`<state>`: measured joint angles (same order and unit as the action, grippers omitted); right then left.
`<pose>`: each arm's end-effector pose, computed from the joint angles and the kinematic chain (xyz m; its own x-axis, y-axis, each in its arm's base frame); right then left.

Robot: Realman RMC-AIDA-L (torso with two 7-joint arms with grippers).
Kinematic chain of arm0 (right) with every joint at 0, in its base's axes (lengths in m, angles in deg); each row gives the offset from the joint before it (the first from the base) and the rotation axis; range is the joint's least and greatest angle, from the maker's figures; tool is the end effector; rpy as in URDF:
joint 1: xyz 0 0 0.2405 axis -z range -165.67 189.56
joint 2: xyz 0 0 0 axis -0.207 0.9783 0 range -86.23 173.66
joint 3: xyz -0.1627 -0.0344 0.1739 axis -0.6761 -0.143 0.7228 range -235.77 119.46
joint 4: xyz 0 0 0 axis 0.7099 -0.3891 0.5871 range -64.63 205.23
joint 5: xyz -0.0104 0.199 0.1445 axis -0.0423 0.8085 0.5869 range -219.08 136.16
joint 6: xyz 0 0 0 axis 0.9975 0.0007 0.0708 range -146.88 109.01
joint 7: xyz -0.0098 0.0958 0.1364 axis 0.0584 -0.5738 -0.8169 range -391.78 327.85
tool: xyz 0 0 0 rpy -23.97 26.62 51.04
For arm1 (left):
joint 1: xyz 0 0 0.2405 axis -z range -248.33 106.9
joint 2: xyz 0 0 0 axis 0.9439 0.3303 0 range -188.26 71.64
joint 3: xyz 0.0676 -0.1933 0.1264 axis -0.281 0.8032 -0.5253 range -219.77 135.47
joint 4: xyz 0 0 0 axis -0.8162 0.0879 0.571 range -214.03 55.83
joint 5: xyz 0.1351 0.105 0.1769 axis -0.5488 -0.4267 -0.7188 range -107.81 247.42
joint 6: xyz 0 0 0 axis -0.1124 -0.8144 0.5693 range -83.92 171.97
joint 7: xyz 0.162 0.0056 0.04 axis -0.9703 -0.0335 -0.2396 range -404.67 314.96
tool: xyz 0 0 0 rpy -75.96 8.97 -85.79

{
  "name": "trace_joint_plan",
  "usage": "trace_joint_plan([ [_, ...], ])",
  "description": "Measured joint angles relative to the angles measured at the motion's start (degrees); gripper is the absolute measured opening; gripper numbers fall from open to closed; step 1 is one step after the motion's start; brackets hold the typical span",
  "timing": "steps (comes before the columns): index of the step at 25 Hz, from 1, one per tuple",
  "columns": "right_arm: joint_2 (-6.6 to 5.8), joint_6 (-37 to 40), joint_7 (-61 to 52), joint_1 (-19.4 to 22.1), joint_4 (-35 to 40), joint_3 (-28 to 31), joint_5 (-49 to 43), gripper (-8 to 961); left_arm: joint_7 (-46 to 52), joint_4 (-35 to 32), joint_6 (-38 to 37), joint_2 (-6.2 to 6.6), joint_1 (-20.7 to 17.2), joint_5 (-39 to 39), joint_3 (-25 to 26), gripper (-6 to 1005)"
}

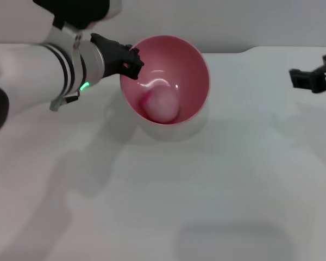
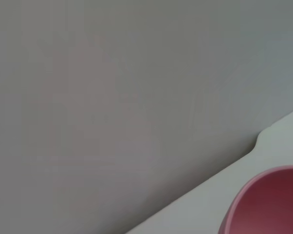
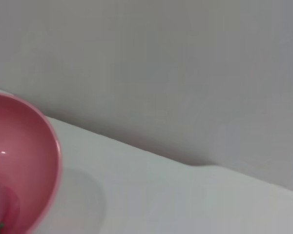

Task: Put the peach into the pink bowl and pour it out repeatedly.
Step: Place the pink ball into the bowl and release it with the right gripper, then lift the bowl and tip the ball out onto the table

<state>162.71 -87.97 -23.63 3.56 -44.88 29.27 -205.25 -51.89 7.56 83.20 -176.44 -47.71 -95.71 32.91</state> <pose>0.1353 0.3619 0.0698 0.7699 -0.5656 -0.2957 -0.5467 -0.3454 -0.7628 -0.1069 0.4252 -0.0377 0.9037 0.3415 0.2582 0.4107 -0.5216 -0.7479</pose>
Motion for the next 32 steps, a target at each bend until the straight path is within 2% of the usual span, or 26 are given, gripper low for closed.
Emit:
trace_joint_plan([
  [4,0.00,1.1,0.0,1.9,1.1,0.4,1.3,680,-1.3,-4.3,-5.7,-0.01,-0.4,0.0,-2.7,45],
  [10,0.01,1.2,0.0,2.3,2.8,0.8,2.6,681,-3.9,-9.1,-12.5,-0.08,-0.2,0.1,-5.1,45],
  [15,0.00,1.2,0.0,2.3,3.4,0.9,3.1,681,-9.0,-9.5,-18.3,-0.15,-1.7,0.0,-7.0,45],
  [23,0.00,1.2,0.0,2.3,4.5,0.7,3.1,681,-16.4,-10.1,-32.9,-0.22,-6.2,0.0,-9.1,45],
  [28,0.02,1.2,0.0,3.1,4.5,0.9,3.1,680,-19.4,-10.9,-36.7,-0.20,-6.7,0.0,-9.6,45],
  [32,0.07,1.3,-0.7,4.6,4.4,4.2,2.9,680,-22.8,-11.5,-38.3,-0.25,-6.9,0.0,-10.5,45],
])
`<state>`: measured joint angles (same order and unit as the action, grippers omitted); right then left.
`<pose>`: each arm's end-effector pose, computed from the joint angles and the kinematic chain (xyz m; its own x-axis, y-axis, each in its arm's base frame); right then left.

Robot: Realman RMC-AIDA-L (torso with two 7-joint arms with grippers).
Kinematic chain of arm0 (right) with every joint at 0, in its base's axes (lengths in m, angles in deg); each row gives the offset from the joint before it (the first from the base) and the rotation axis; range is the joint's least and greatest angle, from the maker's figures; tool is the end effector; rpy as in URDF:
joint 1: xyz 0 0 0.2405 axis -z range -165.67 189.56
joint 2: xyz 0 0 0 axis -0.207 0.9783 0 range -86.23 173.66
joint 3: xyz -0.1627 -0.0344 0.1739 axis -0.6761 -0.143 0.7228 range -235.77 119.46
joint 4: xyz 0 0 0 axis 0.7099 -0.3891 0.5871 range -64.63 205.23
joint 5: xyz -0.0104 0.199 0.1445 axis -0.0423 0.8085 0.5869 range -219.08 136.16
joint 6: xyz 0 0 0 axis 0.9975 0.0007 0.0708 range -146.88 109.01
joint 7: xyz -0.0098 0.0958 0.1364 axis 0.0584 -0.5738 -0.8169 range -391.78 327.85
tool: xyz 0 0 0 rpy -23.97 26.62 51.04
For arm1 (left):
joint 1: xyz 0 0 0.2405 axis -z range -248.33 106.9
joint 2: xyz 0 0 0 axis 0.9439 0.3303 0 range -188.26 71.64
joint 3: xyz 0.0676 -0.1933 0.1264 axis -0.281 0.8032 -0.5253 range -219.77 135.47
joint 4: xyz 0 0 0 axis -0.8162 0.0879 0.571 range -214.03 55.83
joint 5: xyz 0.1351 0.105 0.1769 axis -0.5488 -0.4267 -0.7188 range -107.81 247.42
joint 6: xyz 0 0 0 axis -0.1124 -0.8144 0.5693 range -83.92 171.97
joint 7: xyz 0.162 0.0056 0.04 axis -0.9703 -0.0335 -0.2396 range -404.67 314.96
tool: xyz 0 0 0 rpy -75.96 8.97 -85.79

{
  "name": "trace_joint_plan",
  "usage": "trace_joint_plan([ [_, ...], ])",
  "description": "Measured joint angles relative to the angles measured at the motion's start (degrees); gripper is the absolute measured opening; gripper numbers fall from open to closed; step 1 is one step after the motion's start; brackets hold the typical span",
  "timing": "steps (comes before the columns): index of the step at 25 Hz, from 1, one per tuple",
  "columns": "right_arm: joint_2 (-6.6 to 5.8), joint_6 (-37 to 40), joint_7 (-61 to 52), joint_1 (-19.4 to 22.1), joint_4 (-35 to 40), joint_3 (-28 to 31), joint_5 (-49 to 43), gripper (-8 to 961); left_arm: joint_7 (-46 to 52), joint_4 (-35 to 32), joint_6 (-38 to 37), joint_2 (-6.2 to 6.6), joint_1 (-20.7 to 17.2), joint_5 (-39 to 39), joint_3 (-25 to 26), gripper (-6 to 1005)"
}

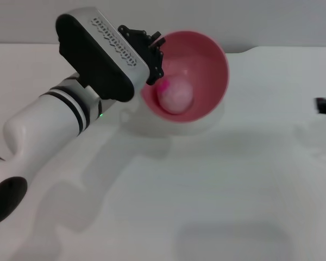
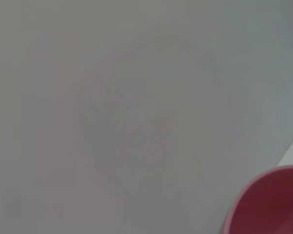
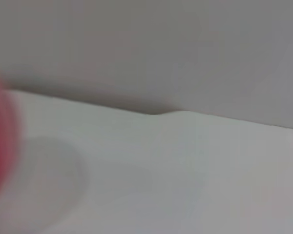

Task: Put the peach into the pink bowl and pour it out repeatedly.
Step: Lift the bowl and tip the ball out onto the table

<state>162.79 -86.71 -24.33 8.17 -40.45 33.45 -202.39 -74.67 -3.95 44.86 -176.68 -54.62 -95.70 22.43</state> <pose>0.1910 0.3557 0.0746 0.6468 -0.6757 -0.3536 -0.6400 -0.2288 -0.7335 -0.1168 0.4081 -0.0763 0.9786 -0.1565 0.1335 0.0354 -0.5113 -0.8587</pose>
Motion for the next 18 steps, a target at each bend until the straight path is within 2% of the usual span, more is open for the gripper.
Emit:
trace_joint_plan([
  [5,0.18,-0.2,0.8,2.1,-0.6,7.9,0.2,680,-2.0,-0.2,-1.8,-0.01,-0.1,0.0,-0.4,46],
  [12,0.20,-0.4,1.2,1.4,-0.5,8.3,0.2,680,-8.2,-2.5,-9.7,-0.01,-1.4,0.1,-2.5,46],
  [18,0.07,-0.5,1.3,0.7,-0.5,8.3,0.2,681,-12.2,-5.5,-13.6,-0.07,-1.2,0.1,-3.8,46],
])
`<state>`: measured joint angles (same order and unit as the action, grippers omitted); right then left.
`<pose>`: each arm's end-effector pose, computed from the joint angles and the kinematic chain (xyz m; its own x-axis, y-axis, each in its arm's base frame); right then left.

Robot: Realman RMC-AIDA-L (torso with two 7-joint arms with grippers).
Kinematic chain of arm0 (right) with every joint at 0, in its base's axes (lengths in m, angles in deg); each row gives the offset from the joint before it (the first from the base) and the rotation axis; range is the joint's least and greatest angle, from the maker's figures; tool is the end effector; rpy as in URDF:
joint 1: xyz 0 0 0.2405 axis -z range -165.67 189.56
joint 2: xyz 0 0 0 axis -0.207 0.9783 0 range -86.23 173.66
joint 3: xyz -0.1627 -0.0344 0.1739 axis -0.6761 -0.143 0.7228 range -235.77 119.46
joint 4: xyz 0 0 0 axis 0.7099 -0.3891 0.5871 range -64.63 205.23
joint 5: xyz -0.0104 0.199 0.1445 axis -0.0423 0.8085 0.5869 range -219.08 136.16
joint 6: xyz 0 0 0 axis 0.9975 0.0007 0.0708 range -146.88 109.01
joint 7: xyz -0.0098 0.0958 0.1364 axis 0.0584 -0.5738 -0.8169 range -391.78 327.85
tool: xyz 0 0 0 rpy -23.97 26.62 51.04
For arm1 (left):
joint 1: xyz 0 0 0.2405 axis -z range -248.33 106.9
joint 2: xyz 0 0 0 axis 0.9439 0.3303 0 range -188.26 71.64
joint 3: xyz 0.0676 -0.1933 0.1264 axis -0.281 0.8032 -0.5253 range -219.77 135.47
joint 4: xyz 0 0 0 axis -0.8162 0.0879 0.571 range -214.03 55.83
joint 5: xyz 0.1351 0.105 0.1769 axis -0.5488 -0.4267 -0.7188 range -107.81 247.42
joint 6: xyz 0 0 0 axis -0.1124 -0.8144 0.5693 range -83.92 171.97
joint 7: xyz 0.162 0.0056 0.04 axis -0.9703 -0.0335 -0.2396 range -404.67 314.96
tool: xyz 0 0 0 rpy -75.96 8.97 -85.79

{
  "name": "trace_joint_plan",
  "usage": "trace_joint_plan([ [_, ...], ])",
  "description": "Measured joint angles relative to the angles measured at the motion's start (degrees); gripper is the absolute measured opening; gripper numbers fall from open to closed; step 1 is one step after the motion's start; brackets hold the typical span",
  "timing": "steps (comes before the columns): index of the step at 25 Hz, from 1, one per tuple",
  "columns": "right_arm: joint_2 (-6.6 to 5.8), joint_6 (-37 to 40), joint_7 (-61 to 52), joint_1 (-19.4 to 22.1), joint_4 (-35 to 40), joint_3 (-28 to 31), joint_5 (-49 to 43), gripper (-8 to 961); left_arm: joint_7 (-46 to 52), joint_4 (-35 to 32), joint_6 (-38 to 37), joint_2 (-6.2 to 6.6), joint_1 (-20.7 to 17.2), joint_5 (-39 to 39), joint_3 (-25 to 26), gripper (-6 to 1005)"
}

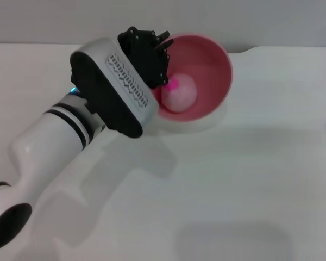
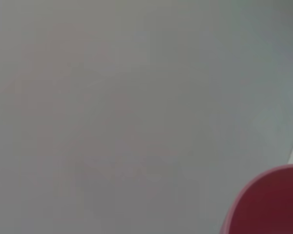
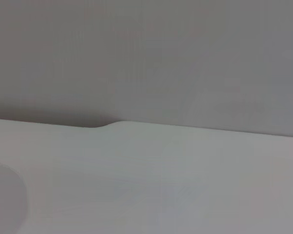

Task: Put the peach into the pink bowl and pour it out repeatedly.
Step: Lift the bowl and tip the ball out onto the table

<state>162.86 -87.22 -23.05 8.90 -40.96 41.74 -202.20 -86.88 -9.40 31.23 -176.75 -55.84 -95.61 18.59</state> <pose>0.2171 0.3559 0.1182 0.6026 -0.6744 -0.4266 -0.6472 -0.1003 -0.7557 -0.1215 0.3943 -0.0887 0.9364 -0.3509 -0.0048 -0.1611 -0.4177 -0.8942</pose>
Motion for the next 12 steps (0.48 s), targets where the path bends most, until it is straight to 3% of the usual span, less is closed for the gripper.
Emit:
trace_joint_plan([
  [7,-0.03,-0.1,0.0,-0.3,0.2,0.0,0.0,681,-2.0,-5.0,-4.3,-0.05,1.4,0.0,-0.8,46],
  [12,-0.05,-0.6,0.0,-0.5,0.3,-0.1,-0.1,681,-2.0,-12.5,-12.0,-0.12,3.4,0.1,-2.0,46],
])
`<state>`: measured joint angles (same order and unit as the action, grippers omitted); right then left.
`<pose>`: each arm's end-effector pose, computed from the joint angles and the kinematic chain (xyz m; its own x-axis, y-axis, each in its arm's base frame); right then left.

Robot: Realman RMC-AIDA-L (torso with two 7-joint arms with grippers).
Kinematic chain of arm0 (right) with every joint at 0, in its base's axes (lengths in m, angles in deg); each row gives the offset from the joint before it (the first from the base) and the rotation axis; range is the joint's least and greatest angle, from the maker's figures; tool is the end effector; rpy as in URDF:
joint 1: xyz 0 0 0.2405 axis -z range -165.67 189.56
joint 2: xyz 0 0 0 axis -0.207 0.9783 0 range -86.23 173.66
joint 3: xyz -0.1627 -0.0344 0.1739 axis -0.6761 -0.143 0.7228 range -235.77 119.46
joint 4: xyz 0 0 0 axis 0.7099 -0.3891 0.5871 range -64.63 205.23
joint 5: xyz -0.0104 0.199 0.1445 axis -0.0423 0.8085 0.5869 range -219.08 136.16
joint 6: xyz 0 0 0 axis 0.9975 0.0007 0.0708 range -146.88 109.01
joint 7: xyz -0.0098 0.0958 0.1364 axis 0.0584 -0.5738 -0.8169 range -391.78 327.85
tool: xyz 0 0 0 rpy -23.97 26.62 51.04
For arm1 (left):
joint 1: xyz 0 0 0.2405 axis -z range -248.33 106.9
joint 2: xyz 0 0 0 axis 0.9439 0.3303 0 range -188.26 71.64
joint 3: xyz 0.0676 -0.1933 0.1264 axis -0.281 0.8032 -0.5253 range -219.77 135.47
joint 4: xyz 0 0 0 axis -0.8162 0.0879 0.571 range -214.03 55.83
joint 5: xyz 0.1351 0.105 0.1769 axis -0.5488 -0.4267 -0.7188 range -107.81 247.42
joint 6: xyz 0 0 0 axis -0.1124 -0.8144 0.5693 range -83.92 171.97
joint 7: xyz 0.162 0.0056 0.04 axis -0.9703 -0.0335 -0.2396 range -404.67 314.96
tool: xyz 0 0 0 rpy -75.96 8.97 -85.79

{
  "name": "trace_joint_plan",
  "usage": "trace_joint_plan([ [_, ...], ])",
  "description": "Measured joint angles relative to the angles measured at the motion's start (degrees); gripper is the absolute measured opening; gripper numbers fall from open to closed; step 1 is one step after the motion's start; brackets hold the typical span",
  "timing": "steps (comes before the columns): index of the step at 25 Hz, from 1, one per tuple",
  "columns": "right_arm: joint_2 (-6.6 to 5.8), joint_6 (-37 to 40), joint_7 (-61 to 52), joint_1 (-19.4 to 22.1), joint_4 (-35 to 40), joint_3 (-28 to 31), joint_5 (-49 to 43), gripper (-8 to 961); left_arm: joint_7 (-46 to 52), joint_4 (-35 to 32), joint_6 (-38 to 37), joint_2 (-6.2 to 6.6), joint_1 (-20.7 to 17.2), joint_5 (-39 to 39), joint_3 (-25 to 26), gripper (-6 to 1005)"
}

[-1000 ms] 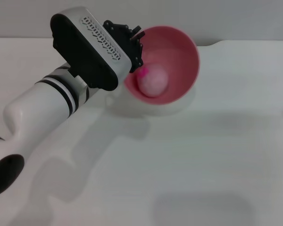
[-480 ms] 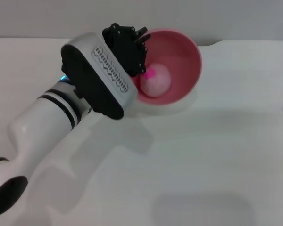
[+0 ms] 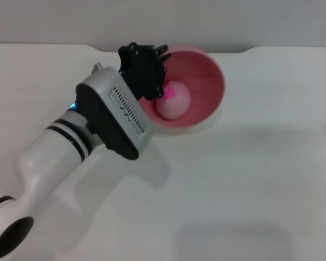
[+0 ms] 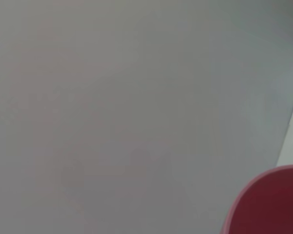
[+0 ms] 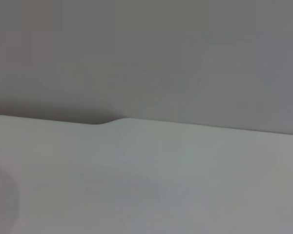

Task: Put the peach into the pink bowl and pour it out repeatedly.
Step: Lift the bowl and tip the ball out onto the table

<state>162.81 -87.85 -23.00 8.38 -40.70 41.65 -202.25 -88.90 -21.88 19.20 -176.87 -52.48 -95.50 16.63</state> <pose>0.2161 0.3566 0.1163 0.6024 -0.6802 -0.4176 -0.6461 -0.1082 -0.7555 -0.1503 0.3932 -0.1057 0.9095 -0.4110 -0.0616 -0.2316 -0.3781 -0.8963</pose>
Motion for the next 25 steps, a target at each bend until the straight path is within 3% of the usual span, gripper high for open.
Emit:
trace_joint_plan([
  [6,-0.01,-0.8,0.0,-0.2,0.1,-0.1,0.0,681,-2.2,-4.0,-7.1,0.06,0.3,-0.1,-1.0,46],
  [25,0.09,-1.2,-0.5,0.1,0.1,-0.9,0.0,680,-23.6,-2.9,-8.8,-0.14,-0.5,-0.1,-4.3,44],
])
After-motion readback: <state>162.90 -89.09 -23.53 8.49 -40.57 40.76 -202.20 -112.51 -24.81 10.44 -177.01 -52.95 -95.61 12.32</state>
